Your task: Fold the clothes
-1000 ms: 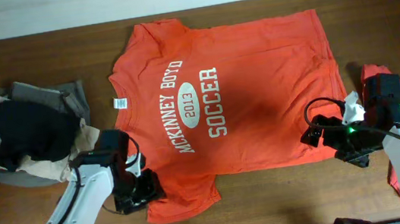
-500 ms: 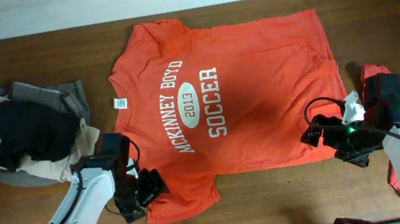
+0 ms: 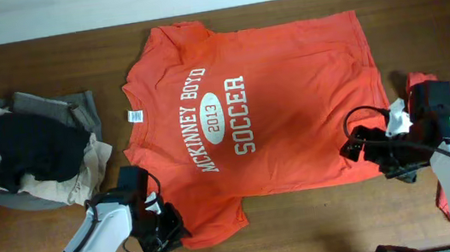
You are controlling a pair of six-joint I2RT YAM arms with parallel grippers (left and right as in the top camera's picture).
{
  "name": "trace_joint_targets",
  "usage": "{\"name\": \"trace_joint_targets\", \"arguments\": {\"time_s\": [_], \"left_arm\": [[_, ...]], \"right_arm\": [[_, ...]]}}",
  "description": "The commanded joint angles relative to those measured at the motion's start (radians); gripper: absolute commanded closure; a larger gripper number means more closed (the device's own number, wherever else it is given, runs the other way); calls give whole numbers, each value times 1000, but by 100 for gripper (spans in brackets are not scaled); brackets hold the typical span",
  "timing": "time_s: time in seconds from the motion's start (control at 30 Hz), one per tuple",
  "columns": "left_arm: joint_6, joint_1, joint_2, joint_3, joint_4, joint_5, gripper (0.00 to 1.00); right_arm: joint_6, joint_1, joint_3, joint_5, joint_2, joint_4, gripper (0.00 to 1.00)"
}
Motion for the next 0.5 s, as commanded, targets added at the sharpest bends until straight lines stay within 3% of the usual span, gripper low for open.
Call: {"name": "trace_joint_targets", "arguments": {"time_s": [0.0,0.3,0.47], "left_arm": [[92,-1,3,-8,-1,18,85],[124,-1,-27,5,-84,18,91],[143,0,-98,28,-88,3,91]], "right_arm": [[16,5,-3,62,-14,30,1],[35,5,-3,128,-13,76,1],[132,3,-5,209,9,85,1]]}}
